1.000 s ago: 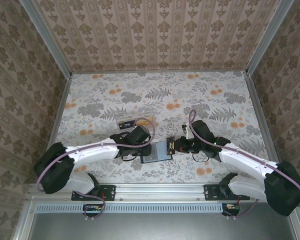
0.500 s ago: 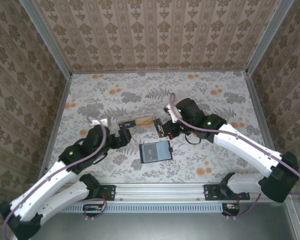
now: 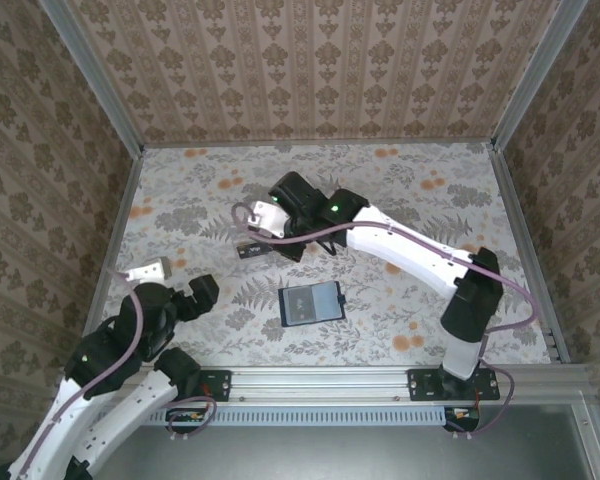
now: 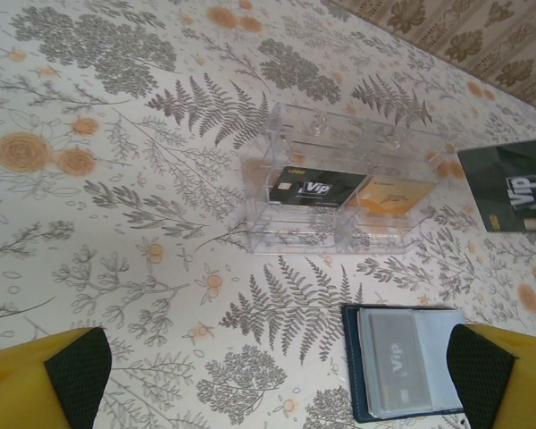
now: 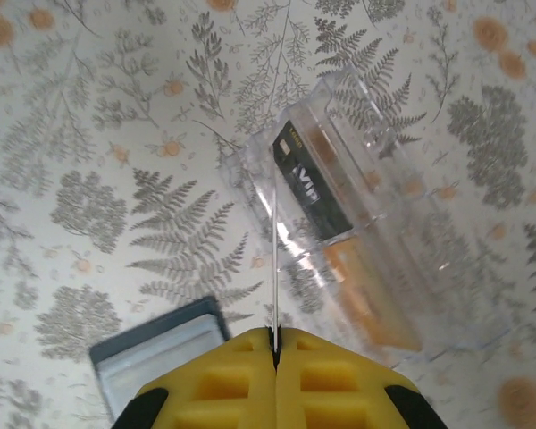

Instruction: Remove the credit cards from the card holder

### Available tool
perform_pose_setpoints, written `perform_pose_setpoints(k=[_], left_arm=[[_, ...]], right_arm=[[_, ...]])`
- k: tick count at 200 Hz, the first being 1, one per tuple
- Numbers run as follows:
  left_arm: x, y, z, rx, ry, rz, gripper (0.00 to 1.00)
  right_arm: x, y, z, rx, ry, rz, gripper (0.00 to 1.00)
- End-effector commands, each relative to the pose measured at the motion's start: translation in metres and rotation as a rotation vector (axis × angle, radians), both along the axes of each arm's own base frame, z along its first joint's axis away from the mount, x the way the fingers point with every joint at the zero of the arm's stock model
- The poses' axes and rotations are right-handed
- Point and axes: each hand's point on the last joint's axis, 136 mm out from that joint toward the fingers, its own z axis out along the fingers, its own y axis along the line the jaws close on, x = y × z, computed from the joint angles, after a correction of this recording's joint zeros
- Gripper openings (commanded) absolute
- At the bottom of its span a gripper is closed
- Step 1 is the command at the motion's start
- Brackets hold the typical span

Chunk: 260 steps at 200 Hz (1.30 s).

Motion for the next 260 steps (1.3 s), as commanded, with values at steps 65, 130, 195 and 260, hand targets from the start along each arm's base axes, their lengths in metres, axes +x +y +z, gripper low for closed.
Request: perform_pose_setpoints(k=[65,130,195,260], left_arm=[[-0.016,0.027,0.011,0.041,-0.034,0.043,1.0],[-0.019,0.029,0.009,0.031,-0.025,0.047,1.0],[-0.02,0.027,0.008,0.015,-0.03,0.039,1.0],[-0.02,0.025,0.008,0.015,-0.031,0.028,1.0]], right_arm=[[0.011,0.034,-0.049,-0.361,-0.277,0.352,0.0],[0.027,0.047,-0.071,-0.426,-0.335,0.385,0.0],[0.042,0.054,-0.085,-0.44,-0.35,0.36,0.0],[0.05,0.052,-0.1,-0.45,-0.332,0.344,0.0]])
